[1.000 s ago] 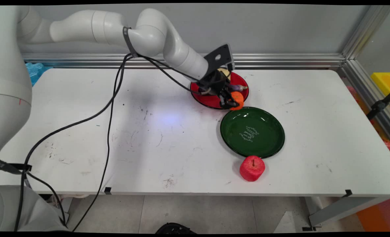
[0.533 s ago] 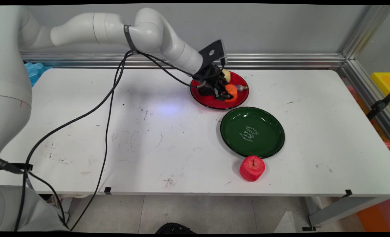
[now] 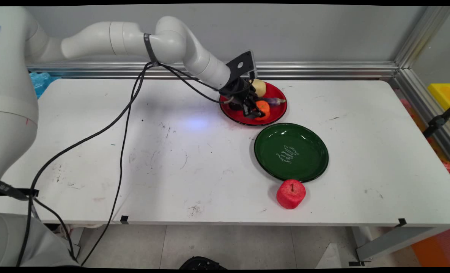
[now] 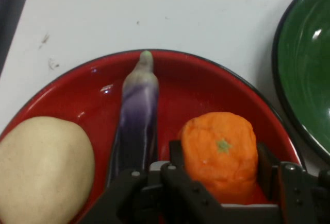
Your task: Place the picked object on the red plate
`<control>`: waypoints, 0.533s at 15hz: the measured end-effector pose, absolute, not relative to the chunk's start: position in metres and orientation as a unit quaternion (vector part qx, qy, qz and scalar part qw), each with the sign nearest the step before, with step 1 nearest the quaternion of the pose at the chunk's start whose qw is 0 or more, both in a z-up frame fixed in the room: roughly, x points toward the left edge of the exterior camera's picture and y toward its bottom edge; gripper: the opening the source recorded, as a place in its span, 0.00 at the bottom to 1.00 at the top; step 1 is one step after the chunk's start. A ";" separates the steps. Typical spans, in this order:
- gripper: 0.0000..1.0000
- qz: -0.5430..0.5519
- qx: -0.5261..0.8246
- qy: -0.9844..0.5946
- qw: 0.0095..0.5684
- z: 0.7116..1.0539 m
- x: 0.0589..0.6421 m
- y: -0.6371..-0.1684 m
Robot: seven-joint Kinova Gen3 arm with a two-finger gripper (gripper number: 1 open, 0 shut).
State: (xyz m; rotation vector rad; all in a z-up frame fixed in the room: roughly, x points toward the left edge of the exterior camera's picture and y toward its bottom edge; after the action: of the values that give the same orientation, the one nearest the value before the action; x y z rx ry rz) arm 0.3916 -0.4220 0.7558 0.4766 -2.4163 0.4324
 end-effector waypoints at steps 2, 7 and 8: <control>0.00 0.162 0.181 -0.917 0.316 0.752 0.393 -0.422; 0.00 0.158 0.181 -0.918 0.316 0.745 0.397 -0.422; 1.00 0.158 0.181 -0.918 0.317 0.743 0.398 -0.422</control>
State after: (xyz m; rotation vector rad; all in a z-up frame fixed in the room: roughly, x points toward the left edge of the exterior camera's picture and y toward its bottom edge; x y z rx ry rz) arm 0.3981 -0.4223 0.7434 0.4774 -2.4160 0.4151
